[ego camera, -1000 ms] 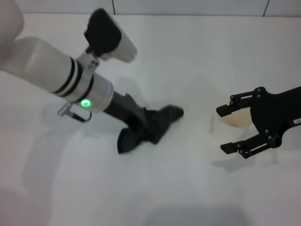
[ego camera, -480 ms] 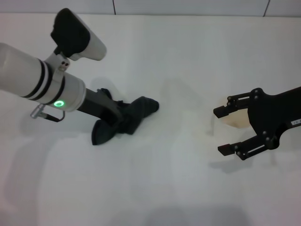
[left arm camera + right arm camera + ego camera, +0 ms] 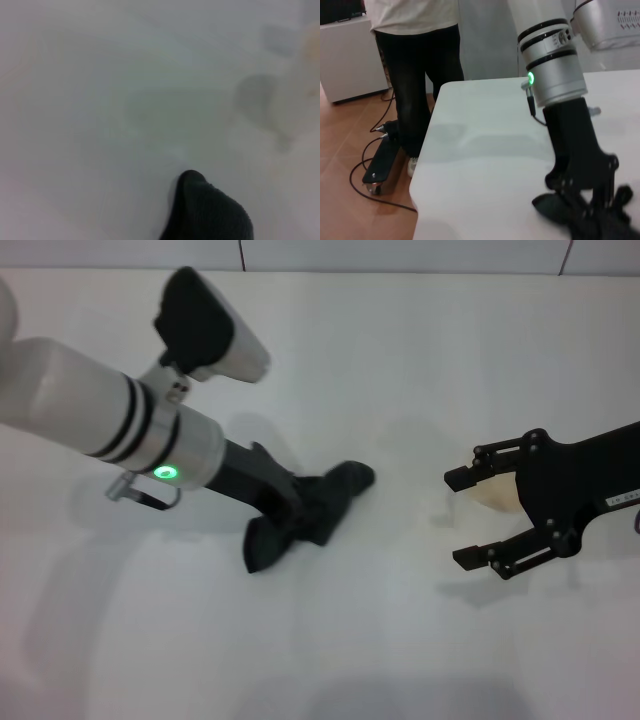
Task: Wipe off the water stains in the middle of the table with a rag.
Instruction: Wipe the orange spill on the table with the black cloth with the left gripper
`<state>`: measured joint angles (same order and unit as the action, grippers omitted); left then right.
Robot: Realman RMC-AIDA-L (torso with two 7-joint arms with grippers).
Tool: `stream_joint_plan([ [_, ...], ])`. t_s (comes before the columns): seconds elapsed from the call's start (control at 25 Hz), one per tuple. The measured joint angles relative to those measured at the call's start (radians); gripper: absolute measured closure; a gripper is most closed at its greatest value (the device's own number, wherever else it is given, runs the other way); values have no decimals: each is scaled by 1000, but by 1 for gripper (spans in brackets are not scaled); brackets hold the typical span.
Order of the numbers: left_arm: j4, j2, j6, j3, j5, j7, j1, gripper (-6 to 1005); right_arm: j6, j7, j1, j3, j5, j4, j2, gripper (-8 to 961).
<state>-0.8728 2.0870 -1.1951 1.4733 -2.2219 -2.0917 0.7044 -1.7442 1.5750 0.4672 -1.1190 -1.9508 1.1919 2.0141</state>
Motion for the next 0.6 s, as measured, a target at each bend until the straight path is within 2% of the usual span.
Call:
stream_joint_plan([
  [0.04,0,0,0,0,0,0,0,894,6,0,0,-4,3,0,0,124],
  [0.08,-9,2,13,59,42,-12,2,894,8,0,1,-7,4,0,0,124],
  [0.2,-13,3,36,112,68,-28,1,893,12,0,1,-8,5,0,0,124],
  [0.32,-8,3,59,137,70,-35,-6,893,12,0,2,-10,5,0,0,124],
  [0.44,5,-5,66,102,53,-34,-13,892,12,3,2,-13,6,0,0,125],
  [0.6,9,-7,61,-32,-39,-27,-30,892,13,4,0,-19,6,0,0,125],
])
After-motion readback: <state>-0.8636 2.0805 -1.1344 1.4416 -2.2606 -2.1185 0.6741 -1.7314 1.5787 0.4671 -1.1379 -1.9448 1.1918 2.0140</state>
